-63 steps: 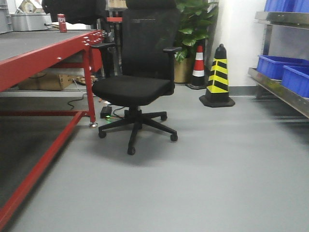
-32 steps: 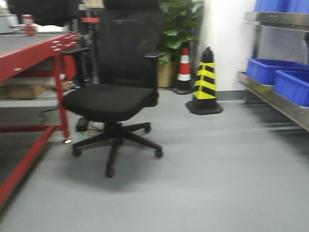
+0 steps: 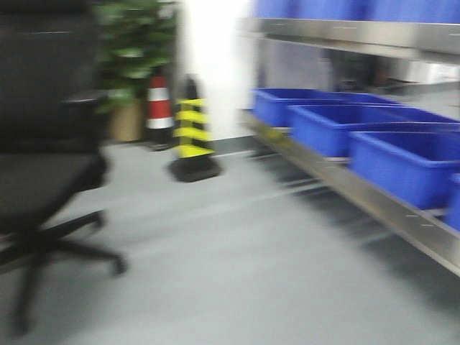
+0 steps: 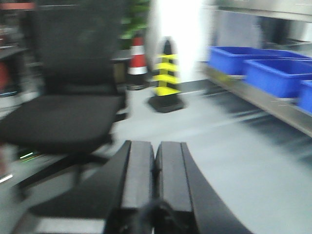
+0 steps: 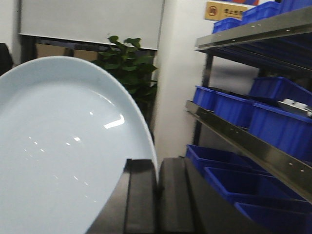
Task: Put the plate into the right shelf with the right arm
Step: 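Drive past the black chair toward the steel shelf of blue bins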
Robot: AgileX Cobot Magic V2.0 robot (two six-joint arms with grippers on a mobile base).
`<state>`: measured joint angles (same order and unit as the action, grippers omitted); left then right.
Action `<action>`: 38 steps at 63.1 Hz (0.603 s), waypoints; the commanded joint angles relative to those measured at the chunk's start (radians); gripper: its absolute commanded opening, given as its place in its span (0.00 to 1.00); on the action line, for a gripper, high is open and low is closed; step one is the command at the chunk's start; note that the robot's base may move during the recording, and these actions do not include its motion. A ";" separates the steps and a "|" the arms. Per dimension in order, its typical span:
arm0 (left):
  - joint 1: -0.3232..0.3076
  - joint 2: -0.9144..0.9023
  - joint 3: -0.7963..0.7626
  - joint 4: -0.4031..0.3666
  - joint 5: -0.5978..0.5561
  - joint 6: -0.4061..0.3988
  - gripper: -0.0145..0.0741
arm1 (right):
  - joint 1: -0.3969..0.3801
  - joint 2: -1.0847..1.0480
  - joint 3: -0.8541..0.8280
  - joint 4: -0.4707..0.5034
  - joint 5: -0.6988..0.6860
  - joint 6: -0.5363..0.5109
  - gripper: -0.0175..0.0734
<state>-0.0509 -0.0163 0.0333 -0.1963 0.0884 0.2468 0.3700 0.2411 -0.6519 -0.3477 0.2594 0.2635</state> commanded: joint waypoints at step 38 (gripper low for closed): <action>-0.001 -0.012 0.008 -0.004 -0.083 -0.002 0.11 | -0.003 0.012 -0.026 -0.018 -0.087 -0.002 0.25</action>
<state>-0.0509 -0.0163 0.0333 -0.1963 0.0884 0.2468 0.3700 0.2411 -0.6519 -0.3477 0.2594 0.2635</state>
